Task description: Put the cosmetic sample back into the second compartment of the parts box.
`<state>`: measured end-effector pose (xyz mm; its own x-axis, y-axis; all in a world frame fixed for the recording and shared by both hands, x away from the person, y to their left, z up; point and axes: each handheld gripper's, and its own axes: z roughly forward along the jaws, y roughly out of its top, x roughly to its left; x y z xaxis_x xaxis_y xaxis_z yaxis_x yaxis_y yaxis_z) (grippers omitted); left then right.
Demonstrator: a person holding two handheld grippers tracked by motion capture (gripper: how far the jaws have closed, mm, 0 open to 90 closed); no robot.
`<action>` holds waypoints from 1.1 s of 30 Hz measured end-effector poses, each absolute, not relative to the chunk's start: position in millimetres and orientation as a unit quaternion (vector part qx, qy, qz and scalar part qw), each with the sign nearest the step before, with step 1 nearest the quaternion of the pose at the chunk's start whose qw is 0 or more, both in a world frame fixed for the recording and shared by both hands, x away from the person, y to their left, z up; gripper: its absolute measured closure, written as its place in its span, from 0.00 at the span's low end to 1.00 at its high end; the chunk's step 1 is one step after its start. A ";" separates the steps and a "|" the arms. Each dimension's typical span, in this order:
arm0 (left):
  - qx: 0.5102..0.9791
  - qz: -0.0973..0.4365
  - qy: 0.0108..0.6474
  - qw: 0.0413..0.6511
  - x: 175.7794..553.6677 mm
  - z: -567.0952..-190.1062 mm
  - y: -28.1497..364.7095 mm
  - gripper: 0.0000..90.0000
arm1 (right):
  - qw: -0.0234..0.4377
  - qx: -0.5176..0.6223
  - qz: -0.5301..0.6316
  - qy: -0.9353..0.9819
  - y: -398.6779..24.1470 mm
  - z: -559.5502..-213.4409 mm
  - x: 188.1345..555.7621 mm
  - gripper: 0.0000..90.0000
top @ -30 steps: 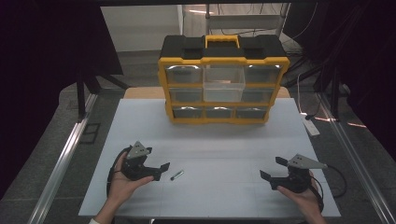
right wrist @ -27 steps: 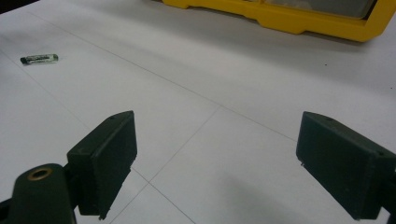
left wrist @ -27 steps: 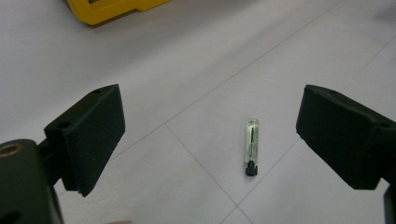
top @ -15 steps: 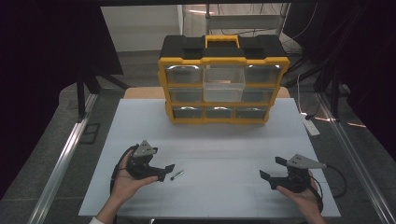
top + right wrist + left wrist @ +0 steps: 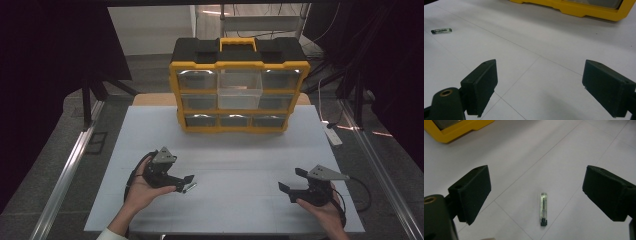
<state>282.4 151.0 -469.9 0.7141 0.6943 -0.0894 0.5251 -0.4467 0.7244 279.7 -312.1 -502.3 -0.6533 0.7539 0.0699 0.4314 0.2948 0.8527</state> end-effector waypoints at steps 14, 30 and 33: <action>0.865 0.103 0.351 0.344 295.3 -477.1 134.5 0.09 | 0.177 0.379 0.456 0.786 -312.9 -502.9 281.1 0.15; 0.895 0.077 0.329 0.290 297.9 -494.3 124.4 0.11 | 0.179 0.377 0.452 0.788 -312.8 -503.7 281.0 0.15; 0.898 0.073 0.329 0.284 298.7 -497.4 123.7 0.11 | 0.179 0.378 0.451 0.788 -312.6 -504.0 281.2 0.15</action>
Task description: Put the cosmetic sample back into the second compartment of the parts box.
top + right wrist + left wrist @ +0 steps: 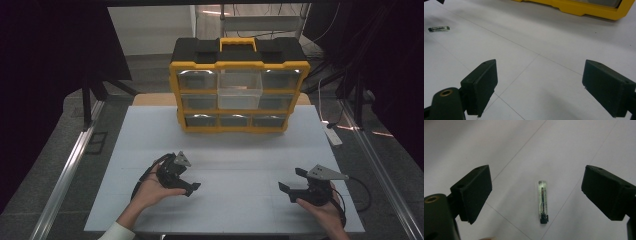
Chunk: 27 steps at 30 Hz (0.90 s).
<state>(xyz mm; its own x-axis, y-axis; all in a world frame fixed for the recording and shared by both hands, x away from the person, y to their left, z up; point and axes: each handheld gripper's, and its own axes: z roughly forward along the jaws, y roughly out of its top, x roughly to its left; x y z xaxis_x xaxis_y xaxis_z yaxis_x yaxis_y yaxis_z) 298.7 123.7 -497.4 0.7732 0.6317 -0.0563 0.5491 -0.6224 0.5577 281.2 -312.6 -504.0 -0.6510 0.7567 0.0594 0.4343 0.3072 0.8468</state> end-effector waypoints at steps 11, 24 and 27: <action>0.913 0.062 0.319 0.245 299.1 -512.0 115.8 0.16 | 0.176 0.377 0.450 0.790 -312.1 -504.7 281.5 0.15; 0.914 0.073 0.326 0.231 298.3 -515.1 116.6 0.26 | 0.179 0.378 0.449 0.789 -312.5 -504.2 281.0 0.15; 0.916 0.074 0.323 0.228 297.8 -515.5 116.8 0.30 | 0.180 0.378 0.450 0.789 -312.6 -504.2 281.7 0.15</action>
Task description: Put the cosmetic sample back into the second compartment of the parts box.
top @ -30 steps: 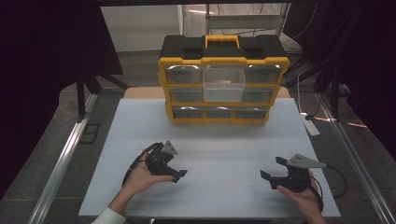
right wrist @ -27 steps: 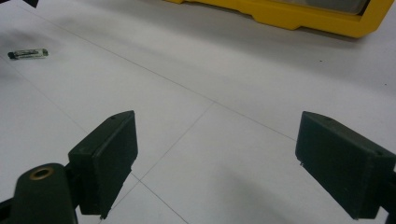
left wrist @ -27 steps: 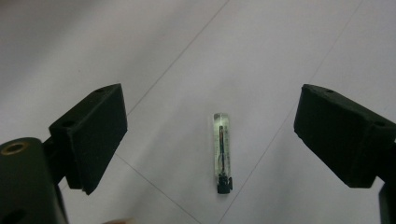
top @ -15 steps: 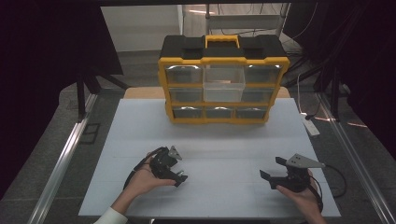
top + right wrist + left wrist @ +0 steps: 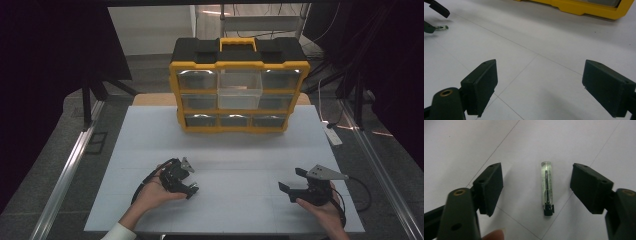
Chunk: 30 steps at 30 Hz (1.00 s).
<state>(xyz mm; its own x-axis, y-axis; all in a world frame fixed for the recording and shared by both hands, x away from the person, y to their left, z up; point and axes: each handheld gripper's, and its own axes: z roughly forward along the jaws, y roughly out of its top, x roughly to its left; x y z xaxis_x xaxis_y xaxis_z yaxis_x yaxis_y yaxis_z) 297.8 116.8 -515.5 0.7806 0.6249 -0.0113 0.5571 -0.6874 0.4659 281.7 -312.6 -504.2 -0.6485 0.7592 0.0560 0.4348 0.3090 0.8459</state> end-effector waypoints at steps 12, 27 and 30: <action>0.922 0.060 0.309 0.226 297.9 -517.6 116.8 0.59 | 0.181 0.380 0.451 0.787 -313.7 -503.8 281.2 0.15; 0.927 0.052 0.290 0.233 296.6 -517.1 117.0 0.90 | 0.181 0.379 0.451 0.787 -313.1 -503.9 281.1 0.15; 0.927 0.052 0.290 0.234 296.5 -517.1 117.1 0.90 | 0.181 0.379 0.451 0.788 -313.1 -503.9 281.2 0.15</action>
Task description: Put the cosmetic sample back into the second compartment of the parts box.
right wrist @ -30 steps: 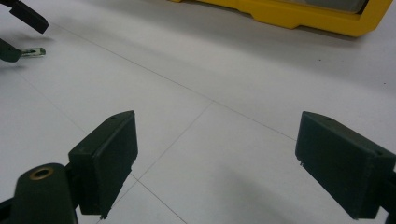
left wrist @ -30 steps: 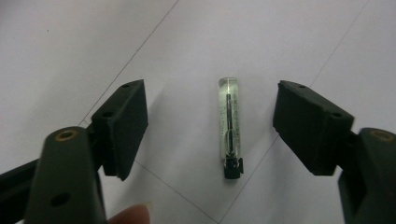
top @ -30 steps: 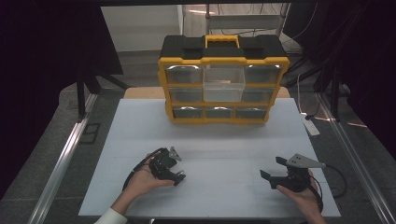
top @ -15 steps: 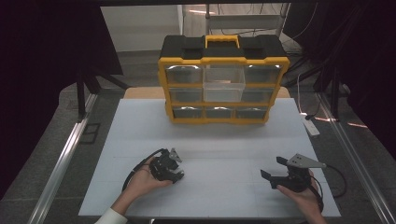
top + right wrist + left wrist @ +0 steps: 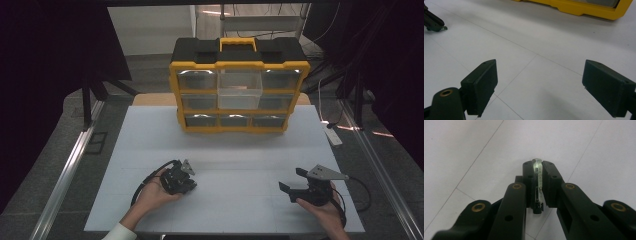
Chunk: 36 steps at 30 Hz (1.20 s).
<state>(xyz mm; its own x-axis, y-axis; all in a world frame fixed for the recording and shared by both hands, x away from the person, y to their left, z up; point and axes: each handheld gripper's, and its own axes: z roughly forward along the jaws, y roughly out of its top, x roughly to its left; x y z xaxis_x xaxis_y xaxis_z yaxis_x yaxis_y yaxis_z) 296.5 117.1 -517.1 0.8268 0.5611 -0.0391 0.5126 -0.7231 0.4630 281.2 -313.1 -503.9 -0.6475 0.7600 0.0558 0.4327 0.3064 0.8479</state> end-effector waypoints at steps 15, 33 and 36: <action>0.918 0.064 0.292 0.260 294.4 -510.5 121.0 0.90 | 0.182 0.379 0.451 0.787 -313.5 -503.8 281.4 0.15; 0.898 0.074 0.300 0.313 292.3 -493.0 133.1 0.90 | 0.182 0.381 0.451 0.786 -313.5 -503.7 280.7 0.15; 0.895 0.078 0.301 0.321 291.8 -490.1 134.6 0.90 | 0.182 0.381 0.451 0.786 -313.3 -503.9 281.0 0.15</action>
<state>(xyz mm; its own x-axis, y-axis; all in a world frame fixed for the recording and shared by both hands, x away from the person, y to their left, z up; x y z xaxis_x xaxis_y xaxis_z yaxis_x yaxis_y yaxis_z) 291.8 134.6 -490.1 0.8062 0.5892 -0.0543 0.4894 -0.6124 0.6209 281.0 -313.3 -503.9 -0.6435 0.7633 0.0576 0.4352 0.3029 0.8478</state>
